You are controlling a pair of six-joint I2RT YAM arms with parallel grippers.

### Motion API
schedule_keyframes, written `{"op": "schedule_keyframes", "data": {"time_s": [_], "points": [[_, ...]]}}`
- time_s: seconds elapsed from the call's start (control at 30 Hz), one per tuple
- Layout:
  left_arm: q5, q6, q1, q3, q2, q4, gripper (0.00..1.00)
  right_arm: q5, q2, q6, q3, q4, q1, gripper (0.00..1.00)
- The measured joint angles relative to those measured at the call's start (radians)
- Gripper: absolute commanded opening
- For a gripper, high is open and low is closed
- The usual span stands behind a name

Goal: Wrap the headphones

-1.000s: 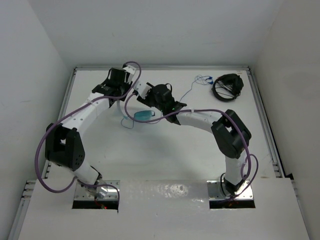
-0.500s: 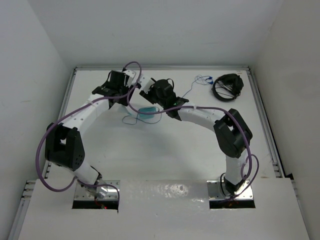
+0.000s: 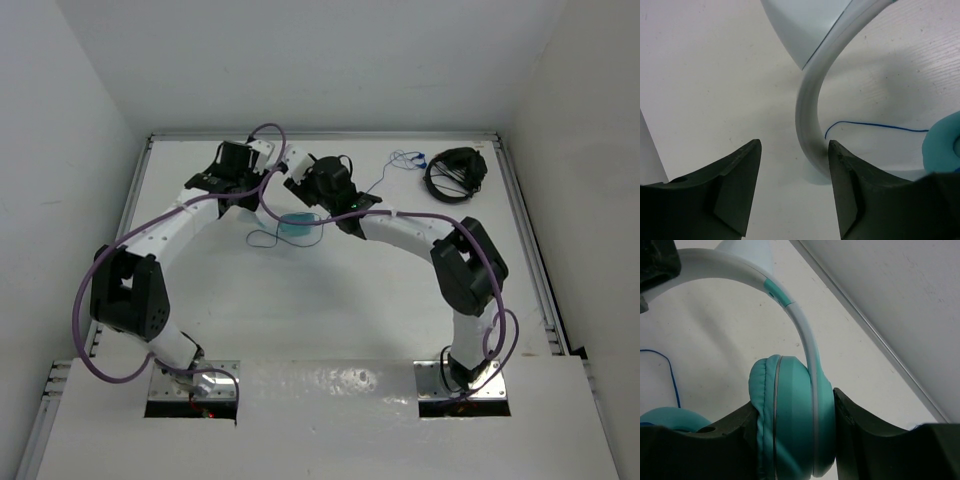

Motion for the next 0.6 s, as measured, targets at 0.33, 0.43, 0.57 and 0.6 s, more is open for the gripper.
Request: {"op": "schedule_keyframes", "data": {"time_s": [0.33, 0.43, 0.57, 0.6], "points": [[0.066, -0.031, -0.001, 0.000, 0.010, 0.045, 0.52, -0.021, -0.043, 0.061, -0.020, -0.021, -0.008, 0.00], [0.067, -0.041, -0.001, 0.000, 0.010, 0.058, 0.43, -0.026, -0.062, 0.069, -0.025, -0.018, -0.008, 0.00], [0.067, -0.058, -0.002, 0.000, 0.017, 0.072, 0.01, -0.033, -0.093, 0.076, -0.050, -0.012, -0.009, 0.00], [0.050, -0.068, -0.003, 0.000, 0.021, 0.084, 0.00, -0.034, -0.102, 0.077, -0.056, -0.020, -0.010, 0.00]]}}
